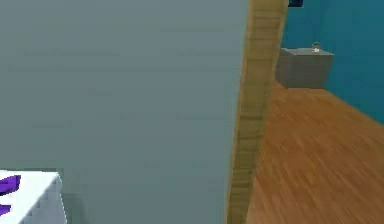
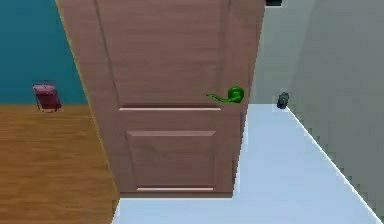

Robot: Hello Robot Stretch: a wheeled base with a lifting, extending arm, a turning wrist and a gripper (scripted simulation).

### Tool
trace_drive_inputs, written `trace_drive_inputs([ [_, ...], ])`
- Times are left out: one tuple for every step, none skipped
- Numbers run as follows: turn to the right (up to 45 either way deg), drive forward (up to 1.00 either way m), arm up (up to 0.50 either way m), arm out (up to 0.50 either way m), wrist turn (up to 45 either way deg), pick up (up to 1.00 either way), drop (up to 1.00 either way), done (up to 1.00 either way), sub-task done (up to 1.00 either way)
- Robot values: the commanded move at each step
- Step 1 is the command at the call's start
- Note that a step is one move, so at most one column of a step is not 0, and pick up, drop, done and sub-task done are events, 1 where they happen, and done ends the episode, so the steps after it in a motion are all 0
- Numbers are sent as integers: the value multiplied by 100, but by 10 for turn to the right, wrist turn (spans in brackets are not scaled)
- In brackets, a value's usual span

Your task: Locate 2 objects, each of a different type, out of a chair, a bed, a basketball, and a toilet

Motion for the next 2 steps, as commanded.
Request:
trace_drive_inputs([
  [-450,0,0,0,0,0,0,0,0],
  [-420,0,0,0,0,0,0,0,0],
])
